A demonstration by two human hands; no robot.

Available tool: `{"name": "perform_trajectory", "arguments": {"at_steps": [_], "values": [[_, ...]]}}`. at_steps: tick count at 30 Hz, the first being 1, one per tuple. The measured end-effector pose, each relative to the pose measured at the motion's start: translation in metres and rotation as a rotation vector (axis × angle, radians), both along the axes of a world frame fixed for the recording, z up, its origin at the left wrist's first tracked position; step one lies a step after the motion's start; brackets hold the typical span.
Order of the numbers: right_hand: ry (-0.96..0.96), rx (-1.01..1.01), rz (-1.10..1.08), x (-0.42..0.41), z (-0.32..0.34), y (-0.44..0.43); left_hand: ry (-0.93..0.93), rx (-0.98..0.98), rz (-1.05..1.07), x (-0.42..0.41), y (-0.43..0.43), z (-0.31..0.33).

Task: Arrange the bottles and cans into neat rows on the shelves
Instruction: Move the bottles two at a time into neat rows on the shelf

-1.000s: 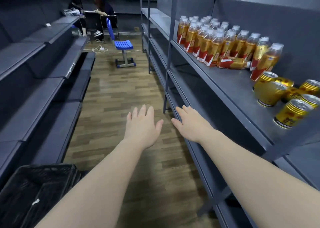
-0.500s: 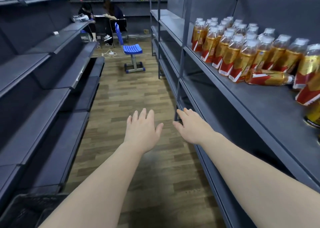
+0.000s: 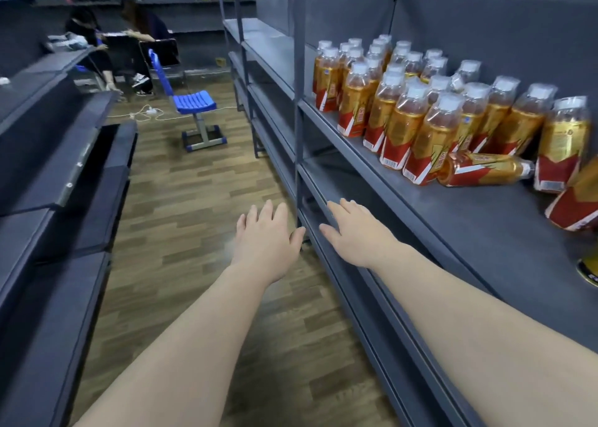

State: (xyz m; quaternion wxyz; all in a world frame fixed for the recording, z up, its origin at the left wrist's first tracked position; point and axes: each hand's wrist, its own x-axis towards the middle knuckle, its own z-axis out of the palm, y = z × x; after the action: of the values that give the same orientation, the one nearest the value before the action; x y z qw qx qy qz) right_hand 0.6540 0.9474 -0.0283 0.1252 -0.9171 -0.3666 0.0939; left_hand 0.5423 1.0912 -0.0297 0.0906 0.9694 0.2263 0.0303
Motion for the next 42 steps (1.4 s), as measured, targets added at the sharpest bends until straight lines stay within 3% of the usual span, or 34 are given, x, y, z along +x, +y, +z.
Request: {"name": "perform_trajectory", "arguments": {"at_steps": [12,22,28,36,42], "values": [[-0.084,0.081,-0.364,0.077,0.017,-0.02,-0.098,-0.03,-0.405,0.16,0.013,-0.005],[-0.101,0.323,-0.823,0.109,0.018,-0.052,-0.194,-0.271,-0.608,0.243,-0.01,0.004],[-0.087,0.509,-0.989,0.147,0.019,-0.062,-0.294,-0.571,-0.506,0.281,-0.027,0.013],[-0.071,0.65,-0.931,0.185,0.02,-0.058,-0.312,-0.852,-0.349,0.307,-0.034,0.03],[-0.015,0.631,-0.919,0.196,0.024,-0.06,-0.282,-0.861,-0.357,0.318,-0.042,0.028]]}}
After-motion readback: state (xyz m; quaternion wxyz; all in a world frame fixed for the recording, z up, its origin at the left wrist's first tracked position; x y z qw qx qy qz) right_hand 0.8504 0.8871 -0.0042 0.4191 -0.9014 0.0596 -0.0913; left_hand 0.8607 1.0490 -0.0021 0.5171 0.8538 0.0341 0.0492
